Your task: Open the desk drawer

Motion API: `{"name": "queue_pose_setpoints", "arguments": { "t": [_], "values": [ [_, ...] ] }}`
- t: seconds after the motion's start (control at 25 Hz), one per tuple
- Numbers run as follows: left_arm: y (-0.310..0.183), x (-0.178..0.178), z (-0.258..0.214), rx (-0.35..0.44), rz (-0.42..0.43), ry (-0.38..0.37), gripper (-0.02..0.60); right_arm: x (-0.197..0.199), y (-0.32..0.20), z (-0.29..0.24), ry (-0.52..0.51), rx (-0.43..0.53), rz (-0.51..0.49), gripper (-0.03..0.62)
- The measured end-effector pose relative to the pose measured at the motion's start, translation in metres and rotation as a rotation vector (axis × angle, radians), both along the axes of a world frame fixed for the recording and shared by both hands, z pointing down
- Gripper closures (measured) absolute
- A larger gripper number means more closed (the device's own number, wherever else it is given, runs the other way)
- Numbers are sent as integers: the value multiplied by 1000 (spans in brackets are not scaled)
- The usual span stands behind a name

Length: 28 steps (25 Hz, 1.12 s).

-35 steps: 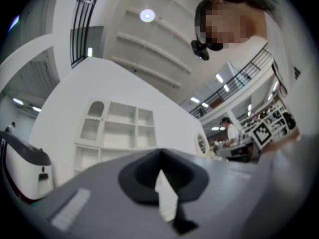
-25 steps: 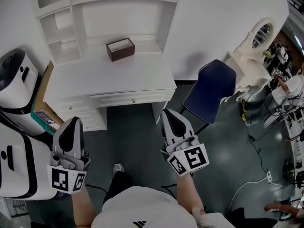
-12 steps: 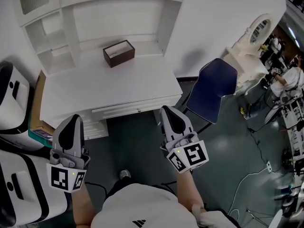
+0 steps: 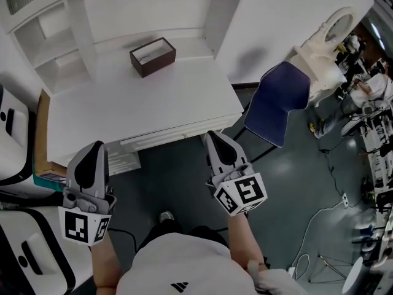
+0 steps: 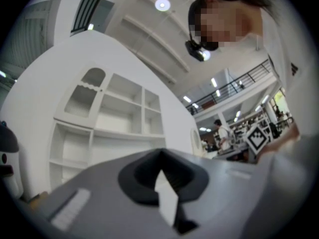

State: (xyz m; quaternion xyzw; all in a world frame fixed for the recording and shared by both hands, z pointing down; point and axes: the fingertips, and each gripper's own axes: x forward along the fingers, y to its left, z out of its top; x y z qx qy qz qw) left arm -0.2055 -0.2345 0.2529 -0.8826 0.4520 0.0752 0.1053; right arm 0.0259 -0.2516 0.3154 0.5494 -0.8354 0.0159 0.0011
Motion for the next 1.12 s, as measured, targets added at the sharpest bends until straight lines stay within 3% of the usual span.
{"name": "queue_pose_setpoints", "arguments": {
  "t": [0.28,0.6,1.12],
  "values": [
    [-21,-2,25,-60,38,16,575,-4,-17,69,15,-176,9,605],
    [-31,6,55,-91,86,10,575,4,-37,154,-57,-375,26,602],
    [-58,18,97,-143,146,2,575,26,-83,271,-91,-592,114,569]
  ]
}}
